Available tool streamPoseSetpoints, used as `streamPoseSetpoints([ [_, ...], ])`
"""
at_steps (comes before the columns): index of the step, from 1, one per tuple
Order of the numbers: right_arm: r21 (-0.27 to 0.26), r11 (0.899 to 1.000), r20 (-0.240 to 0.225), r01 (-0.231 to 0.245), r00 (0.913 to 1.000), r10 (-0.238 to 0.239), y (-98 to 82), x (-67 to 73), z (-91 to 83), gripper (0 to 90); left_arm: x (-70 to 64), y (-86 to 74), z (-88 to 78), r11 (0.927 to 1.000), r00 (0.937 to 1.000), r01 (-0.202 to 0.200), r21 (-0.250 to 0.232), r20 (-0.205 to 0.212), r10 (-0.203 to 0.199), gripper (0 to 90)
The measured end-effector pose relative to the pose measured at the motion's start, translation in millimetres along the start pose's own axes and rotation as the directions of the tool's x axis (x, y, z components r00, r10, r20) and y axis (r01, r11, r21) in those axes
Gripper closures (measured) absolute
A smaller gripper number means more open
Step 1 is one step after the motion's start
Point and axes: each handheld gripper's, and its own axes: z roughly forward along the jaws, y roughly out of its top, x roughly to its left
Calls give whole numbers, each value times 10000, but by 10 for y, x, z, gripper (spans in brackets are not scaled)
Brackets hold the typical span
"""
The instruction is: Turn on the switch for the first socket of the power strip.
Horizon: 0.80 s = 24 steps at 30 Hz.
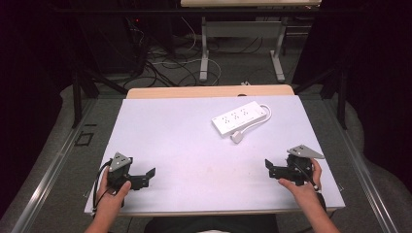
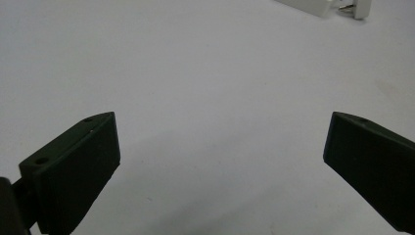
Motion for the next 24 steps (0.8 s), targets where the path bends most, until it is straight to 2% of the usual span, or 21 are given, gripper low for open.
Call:
streamPoseSetpoints([
  [1, -80, 9999, 98, 126, 9999, -126, 7, -14, 10, 0, -2, -2, 1, 10000, 10000, 61, -10, 5, -61, 1],
  [4, 63, 10000, -31, 4, 10000, -4, 28, -23, 6, 0, -1, -5, -1, 9999, 10000, 91, -56, -16, -91, 1],
  [9, 403, 9992, -93, 41, 9999, -38, 59, -32, 39, 0, 6, -4, -12, 9999, 9999, 145, -60, -58, -146, 2],
  [12, 426, 9990, -94, 95, 9999, -91, 84, -32, 51, 0, 11, -4, -13, 9998, 9998, 173, -83, -75, -174, 2],
  [17, 637, 9980, -318, -20, 9995, 40, 202, -43, 50, 2, 20, -4, -21, 9996, 9996, 247, -117, -144, -249, 2],
  [24, 703, 9975, -321, -107, 9994, 130, 351, -80, 52, 15, 34, -8, -30, 9993, 9991, 344, -134, -223, -347, 2],
])
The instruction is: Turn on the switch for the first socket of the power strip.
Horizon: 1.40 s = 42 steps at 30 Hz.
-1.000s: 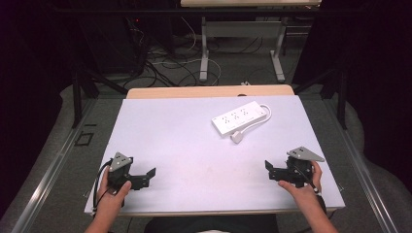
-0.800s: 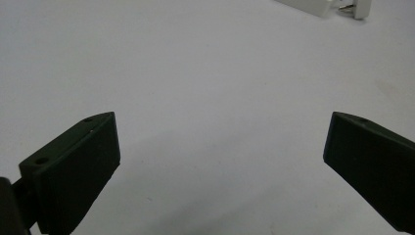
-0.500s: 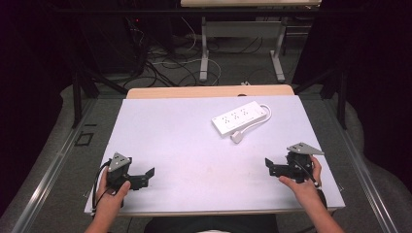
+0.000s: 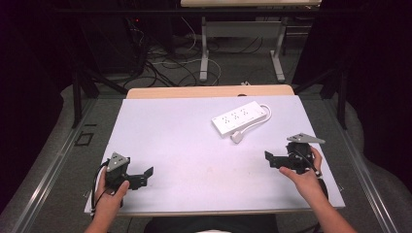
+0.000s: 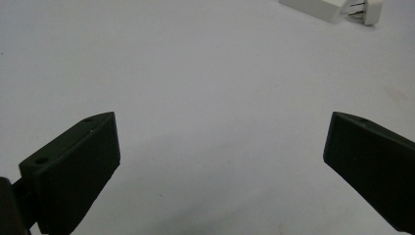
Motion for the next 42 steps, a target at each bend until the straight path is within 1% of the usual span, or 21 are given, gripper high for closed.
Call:
streamPoseSetpoints([
  [1, 0, 10000, 60, 73, 10000, -73, 58, -8, -5, 19, 1, -1, -2, 10000, 10000, 16, 1, -19, -16, 1],
  [2, -11, 10000, 77, 50, 10000, -49, 87, -6, -1, 21, 4, -1, -2, 10000, 10000, 45, 6, -26, -45, 1],
  [4, 24, 10000, 42, 66, 10000, -66, 153, -7, -1, 23, 6, 0, -3, 10000, 10000, 41, 8, -58, -41, 2],
  [5, 24, 10000, 42, 66, 10000, -66, 153, -7, -1, 23, 6, 0, -3, 10000, 10000, 41, 8, -58, -41, 1],
  [6, 84, 9999, 34, 106, 9999, -106, 224, -2, -3, 27, 7, 0, -3, 10000, 10000, 44, -6, -57, -44, 1],
  [7, 41, 9998, 57, 210, 9998, -210, 259, -4, 3, 28, 7, 0, -5, 10000, 10000, 53, 5, -61, -53, 2],
  [8, 41, 9998, 57, 210, 9998, -210, 259, -4, 3, 28, 7, 0, -5, 10000, 10000, 52, -2, -54, -52, 2],
  [9, 101, 9995, 60, 314, 9995, -315, 331, 4, 0, 32, 8, 0, -5, 10000, 10000, 50, 2, -54, -50, 2],
  [10, 101, 9995, 60, 314, 9995, -315, 331, 4, 0, 32, 8, -1, -4, 10000, 10000, 48, -3, -62, -48, 2],
  [11, 88, 9990, 62, 442, 9990, -443, 399, 7, 4, 34, 10, 0, -2, 10000, 10000, 34, -13, -65, -34, 2],
  [12, 88, 9990, 62, 442, 9990, -443, 399, 7, 4, 34, 11, 0, -3, 10000, 10000, 36, -10, -56, -37, 2],
  [15, 91, 9984, 71, 558, 9984, -558, 512, 18, 11, 38, 11, -2, -2, 10000, 10000, 43, 15, -55, -43, 1],
  [20, 160, 9976, 83, 677, 9977, -678, 603, 25, 42, 40, 12, -5, -4, 10000, 10000, 49, 56, -60, -48, 2],
  [27, 245, 9972, 88, 705, 9975, -707, 710, 11, 73, 52, 15, -5, -5, 10000, 9999, 78, 45, -71, -78, 1],
  [28, 336, 9973, 99, 652, 9978, -656, 748, -3, 84, 59, 15, -5, -5, 10000, 9999, 76, 41, -73, -75, 2],
  [31, 382, 9977, 125, 563, 9983, -568, 785, -22, 104, 62, 15, -4, -3, 10000, 10000, 53, 53, -63, -52, 1],
  [34, 476, 9976, 159, 498, 9986, -506, 853, -79, 138, 64, 16, -3, -1, 10000, 10000, 42, 46, -54, -41, 2],
  [35, 518, 9980, 163, 353, 9992, -362, 870, -84, 148, 64, 16, -3, -2, 10000, 10000, 45, 54, -55, -45, 2],
  [39, 598, 9977, 200, 322, 9992, -334, 916, -132, 176, 66, 16, -3, -3, 10000, 10000, 51, 52, -63, -51, 2],
  [41, 726, 9972, 218, 155, 9996, -171, 962, -156, 200, 67, 17, -4, -1, 10000, 10000, 35, 58, -58, -34, 2],
  [42, 759, 9969, 207, 185, 9996, -202, 976, -169, 208, 67, 16, -4, -2, 10000, 10000, 48, 78, -61, -48, 1],
])
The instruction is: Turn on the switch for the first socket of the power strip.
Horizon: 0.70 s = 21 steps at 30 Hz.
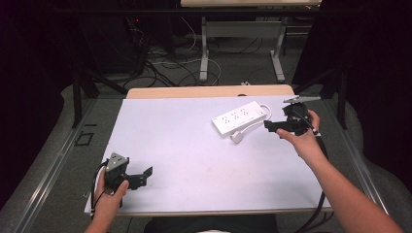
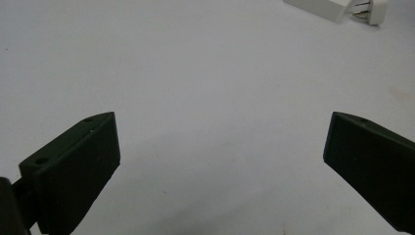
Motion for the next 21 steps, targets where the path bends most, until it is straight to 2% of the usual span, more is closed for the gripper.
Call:
streamPoseSetpoints([
  [5, 65, 10000, 69, 11, 10000, -11, 60, -37, 39, 68, 1, 1, 1, 10000, 10000, -1, -2, 11, 1, 2],
  [8, 148, 9999, 278, 57, 9996, -61, 108, -76, 68, 68, -1, 0, 3, 10000, 10000, -16, 2, 1, 16, 1],
  [15, 309, 9992, 539, -257, 9983, 240, 226, -180, 143, 83, 2, -1, 3, 10000, 10000, 11, -4, 7, -11, 2],
  [21, 416, 9985, 672, -352, 9972, 324, 296, -195, 190, 100, 1, 1, 3, 10000, 10000, -18, 8, 9, 18, 2],
])
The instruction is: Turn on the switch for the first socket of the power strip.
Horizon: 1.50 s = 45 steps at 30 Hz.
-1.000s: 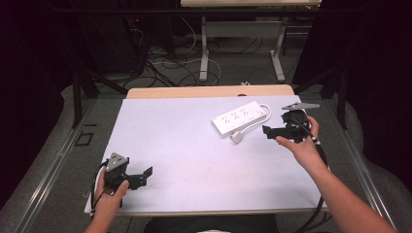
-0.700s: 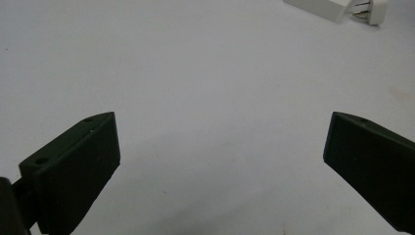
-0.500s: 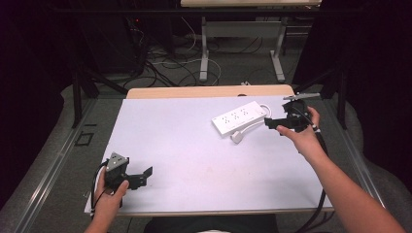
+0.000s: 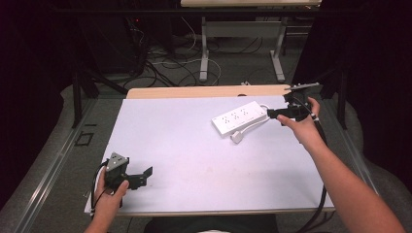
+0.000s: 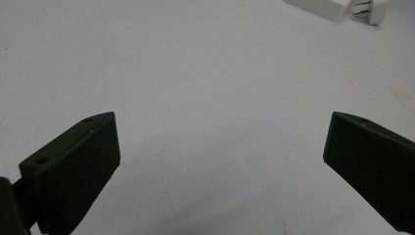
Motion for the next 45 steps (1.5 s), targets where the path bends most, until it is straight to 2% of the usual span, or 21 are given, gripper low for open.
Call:
streamPoseSetpoints([
  [12, 170, 9998, 208, 93, 9997, -97, 145, -26, 119, 144, 2, -3, 2, 10000, 10000, 30, 1, -5, -30, 2],
  [24, 290, 9996, 275, 27, 9996, -35, 244, -32, 280, 147, 3, -2, 4, 10000, 10000, 21, 10, -2, -21, 2],
  [37, 589, 9982, 369, 107, 9992, -129, 249, -4, 477, 154, 5, -4, 5, 10000, 10000, 23, 7, -7, -23, 2],
  [45, 678, 9977, 455, -28, 9990, -3, 257, -10, 588, 164, 6, -5, 7, 10000, 10000, 35, 10, 1, -35, 2],
])
